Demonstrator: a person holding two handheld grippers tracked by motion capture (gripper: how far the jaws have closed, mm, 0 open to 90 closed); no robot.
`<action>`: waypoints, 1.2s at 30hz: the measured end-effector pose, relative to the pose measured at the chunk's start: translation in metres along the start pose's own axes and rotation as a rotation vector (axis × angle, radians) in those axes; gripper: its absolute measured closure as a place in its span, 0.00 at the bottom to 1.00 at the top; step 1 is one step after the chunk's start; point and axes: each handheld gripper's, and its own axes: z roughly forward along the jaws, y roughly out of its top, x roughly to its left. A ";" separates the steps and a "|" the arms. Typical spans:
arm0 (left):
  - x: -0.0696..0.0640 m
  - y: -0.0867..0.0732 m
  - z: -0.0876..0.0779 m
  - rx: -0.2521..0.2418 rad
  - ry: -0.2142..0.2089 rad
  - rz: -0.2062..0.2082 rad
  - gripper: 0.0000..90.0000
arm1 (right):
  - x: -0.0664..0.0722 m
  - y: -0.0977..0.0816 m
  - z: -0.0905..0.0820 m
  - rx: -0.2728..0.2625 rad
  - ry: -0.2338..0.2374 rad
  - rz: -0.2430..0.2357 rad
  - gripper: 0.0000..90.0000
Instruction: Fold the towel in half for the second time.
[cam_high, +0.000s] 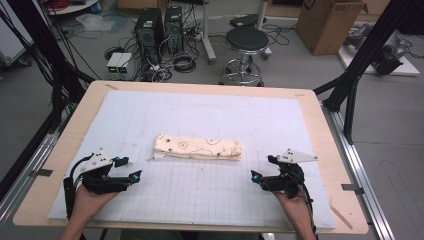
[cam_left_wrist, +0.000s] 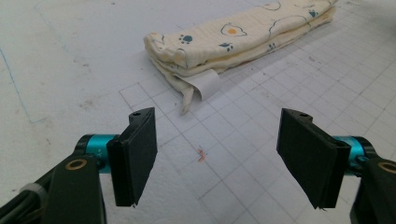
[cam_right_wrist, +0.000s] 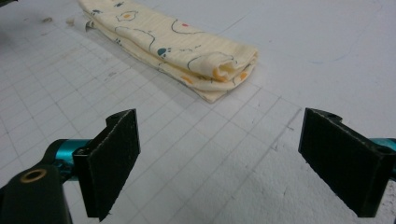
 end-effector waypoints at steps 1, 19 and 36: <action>0.000 -0.001 -0.001 0.003 0.000 0.004 0.32 | 0.000 -0.001 -0.001 0.000 -0.004 -0.002 0.13; -0.015 -0.010 -0.017 0.004 0.020 0.025 0.32 | 0.005 -0.016 -0.019 0.008 -0.020 -0.003 0.13; -0.016 -0.012 -0.018 -0.001 0.026 0.028 0.32 | 0.010 -0.024 -0.025 0.015 -0.019 -0.002 0.13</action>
